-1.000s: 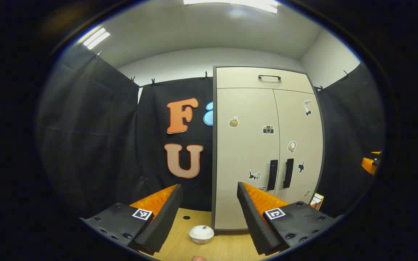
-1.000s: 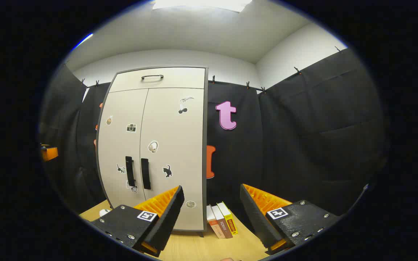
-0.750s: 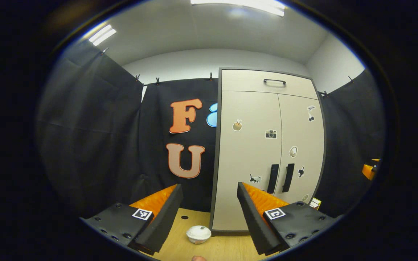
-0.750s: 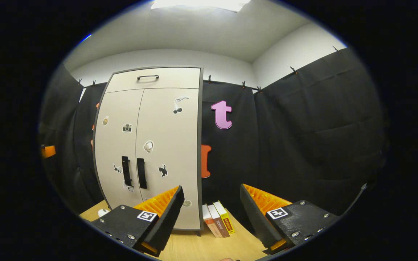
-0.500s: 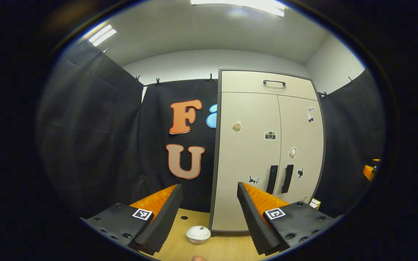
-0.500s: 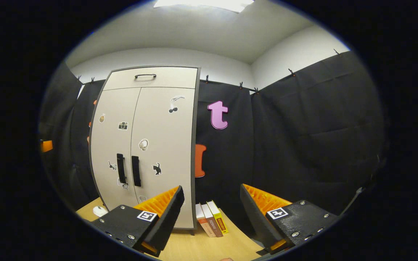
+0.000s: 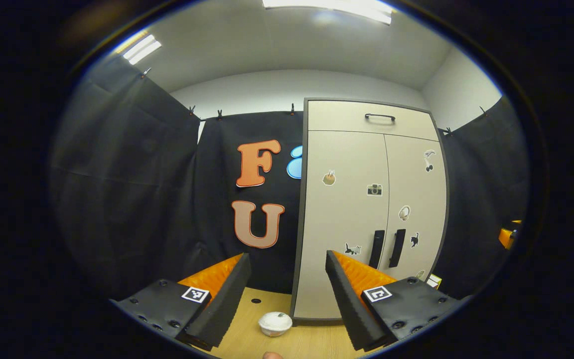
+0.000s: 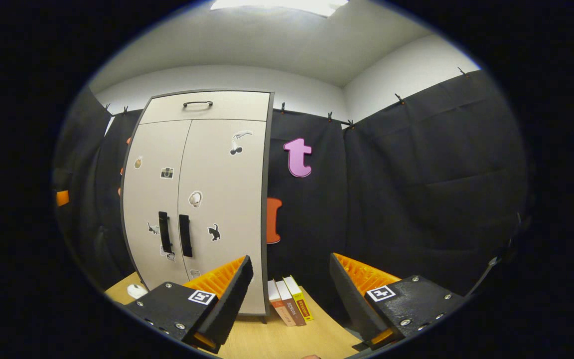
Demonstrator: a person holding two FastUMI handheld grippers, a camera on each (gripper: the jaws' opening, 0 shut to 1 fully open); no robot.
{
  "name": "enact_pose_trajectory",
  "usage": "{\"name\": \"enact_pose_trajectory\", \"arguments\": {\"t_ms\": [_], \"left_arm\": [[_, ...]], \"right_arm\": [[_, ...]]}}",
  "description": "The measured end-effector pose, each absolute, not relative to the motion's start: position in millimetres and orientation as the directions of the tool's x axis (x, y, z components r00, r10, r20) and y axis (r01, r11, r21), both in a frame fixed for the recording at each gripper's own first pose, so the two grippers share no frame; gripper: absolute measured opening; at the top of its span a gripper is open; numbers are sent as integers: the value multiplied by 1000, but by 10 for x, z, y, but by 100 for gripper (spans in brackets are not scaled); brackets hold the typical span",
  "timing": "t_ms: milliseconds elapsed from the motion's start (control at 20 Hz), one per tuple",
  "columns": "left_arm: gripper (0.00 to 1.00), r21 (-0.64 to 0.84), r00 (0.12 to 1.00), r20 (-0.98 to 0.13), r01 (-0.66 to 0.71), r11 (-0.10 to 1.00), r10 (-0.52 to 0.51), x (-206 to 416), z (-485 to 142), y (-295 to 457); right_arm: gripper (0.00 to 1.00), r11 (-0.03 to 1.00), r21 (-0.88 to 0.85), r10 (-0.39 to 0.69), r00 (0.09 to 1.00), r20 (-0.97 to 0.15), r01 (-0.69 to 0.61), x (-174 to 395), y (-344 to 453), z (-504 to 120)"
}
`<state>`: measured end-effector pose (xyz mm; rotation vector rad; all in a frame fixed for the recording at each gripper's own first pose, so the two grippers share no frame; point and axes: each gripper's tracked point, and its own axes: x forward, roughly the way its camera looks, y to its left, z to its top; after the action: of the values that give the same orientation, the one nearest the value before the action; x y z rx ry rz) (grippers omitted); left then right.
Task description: Open the right door of the double-door shoe cabinet with the right hand, and open the left door with the left hand.
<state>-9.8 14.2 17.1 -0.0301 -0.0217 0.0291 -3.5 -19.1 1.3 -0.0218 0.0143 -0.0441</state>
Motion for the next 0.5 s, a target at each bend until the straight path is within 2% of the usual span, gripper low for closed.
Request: {"name": "enact_pose_trajectory", "arguments": {"t_ms": [500], "left_arm": [[97, -28, 997, 27, -67, 997, 68, -204, 188, 502]], "right_arm": [[94, 997, -35, 71, 997, -33, -72, 328, 676, -126]]}}
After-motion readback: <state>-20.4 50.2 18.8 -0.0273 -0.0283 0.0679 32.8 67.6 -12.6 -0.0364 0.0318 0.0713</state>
